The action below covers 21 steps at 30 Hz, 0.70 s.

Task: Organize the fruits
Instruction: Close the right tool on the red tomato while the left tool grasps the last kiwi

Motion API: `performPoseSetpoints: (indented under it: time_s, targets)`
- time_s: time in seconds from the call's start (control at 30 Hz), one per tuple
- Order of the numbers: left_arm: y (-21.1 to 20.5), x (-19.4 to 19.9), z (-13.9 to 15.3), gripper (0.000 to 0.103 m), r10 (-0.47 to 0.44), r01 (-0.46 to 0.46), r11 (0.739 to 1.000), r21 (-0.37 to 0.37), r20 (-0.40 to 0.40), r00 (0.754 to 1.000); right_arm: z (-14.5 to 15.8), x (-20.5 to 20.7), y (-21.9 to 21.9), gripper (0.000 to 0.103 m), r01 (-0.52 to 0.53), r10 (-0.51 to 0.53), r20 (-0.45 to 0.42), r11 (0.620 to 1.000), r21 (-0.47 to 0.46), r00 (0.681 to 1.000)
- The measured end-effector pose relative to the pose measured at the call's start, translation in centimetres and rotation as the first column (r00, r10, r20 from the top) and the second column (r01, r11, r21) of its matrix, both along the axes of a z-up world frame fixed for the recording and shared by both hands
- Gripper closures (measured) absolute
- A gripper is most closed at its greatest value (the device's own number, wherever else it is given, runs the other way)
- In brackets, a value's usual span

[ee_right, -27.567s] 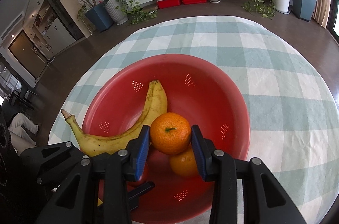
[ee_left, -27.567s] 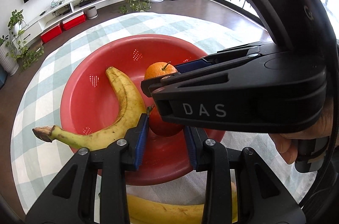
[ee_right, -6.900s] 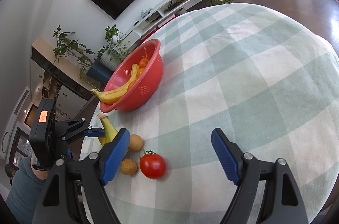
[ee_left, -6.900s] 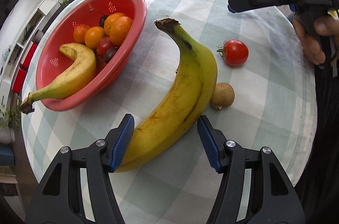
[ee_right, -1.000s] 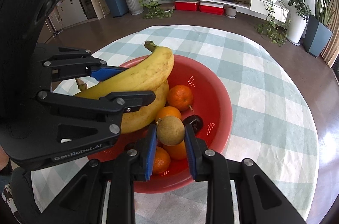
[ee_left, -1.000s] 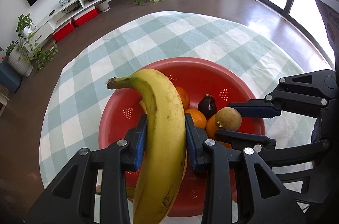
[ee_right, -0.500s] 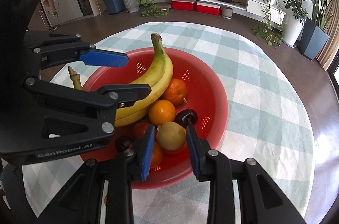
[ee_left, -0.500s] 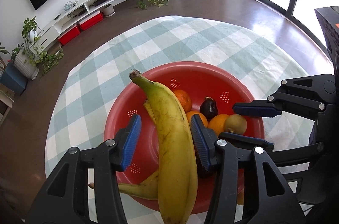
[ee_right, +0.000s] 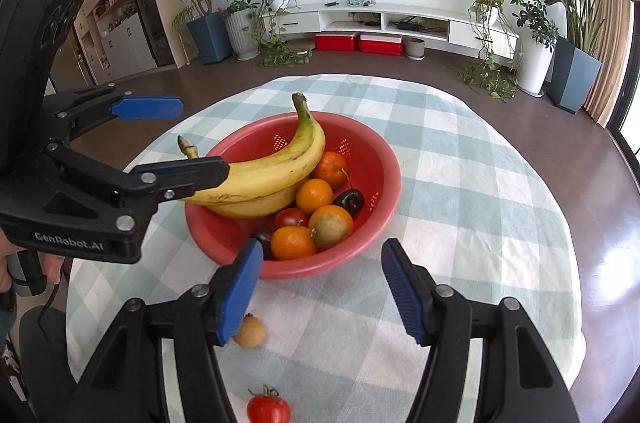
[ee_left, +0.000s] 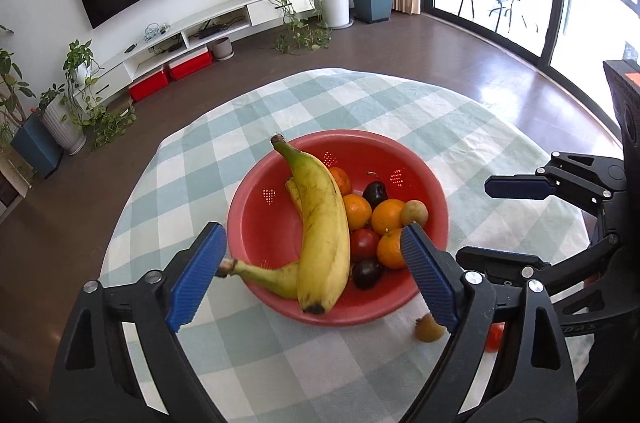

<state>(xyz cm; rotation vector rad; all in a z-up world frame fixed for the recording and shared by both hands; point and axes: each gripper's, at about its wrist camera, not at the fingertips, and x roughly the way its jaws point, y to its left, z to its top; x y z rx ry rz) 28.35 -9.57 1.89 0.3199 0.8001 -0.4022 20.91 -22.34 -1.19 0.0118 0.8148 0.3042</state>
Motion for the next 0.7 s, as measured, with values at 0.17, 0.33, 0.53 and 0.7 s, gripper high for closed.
performPoseSetpoints:
  time_s: [0.17, 0.33, 0.53, 0.7]
  targets:
    - [1.8, -4.6, -0.5, 0.005, 0.014, -0.013, 0.999, -0.032, 0.009, 1.000, -0.8, -3.6, -0.5, 0.030, 0.039, -0.039, 0.003, 0.998, 0.044, 0.999]
    - [3.2, -8.4, -2.2, 0.000, 0.037, -0.038, 0.998, -0.057, -0.014, 0.999, -1.8, -6.4, 0.0, 0.026, 0.069, -0.069, -0.008, 0.994, 0.087, 0.998]
    - [4.4, -12.2, -5.4, 0.000, 0.041, -0.050, 0.989, -0.142, -0.065, 0.997, -3.7, -9.3, 0.9, 0.020, 0.099, -0.096, -0.028, 0.987, 0.124, 0.995]
    - [5.0, -14.8, -7.9, 0.000, 0.051, -0.071, 0.979, -0.191, -0.108, 0.993, -4.9, -9.9, 1.7, 0.020, 0.096, -0.092, -0.042, 0.991, 0.091, 0.995]
